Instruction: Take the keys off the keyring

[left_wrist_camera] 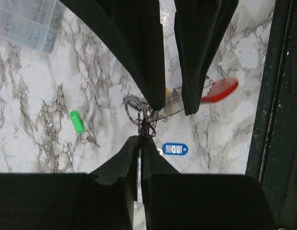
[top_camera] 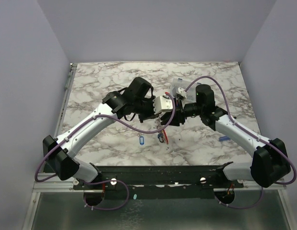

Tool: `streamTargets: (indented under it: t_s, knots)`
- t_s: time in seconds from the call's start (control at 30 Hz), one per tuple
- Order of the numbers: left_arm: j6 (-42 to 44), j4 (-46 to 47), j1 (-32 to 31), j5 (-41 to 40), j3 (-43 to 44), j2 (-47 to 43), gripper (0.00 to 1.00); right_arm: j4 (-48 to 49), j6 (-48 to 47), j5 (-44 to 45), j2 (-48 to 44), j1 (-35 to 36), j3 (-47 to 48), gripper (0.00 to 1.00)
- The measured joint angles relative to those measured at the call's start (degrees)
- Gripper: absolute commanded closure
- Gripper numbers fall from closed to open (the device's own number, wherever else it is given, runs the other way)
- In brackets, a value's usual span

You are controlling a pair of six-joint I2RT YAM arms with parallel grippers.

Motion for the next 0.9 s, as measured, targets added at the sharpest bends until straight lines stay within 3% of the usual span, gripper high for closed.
streamTargets:
  t_s: [0.63, 0.9]
  knots:
    - [-5.01, -0.74, -0.04, 0.61, 0.96, 1.49, 1.0, 3.1, 1.79, -0.04, 0.09, -0.02, 0.0, 0.79]
    - [-6.99, -0.39, -0.11, 1.51, 1.27, 2.36, 1.0, 4.57, 1.73, -0.04, 0.13, 0.0, -0.02, 0.79]
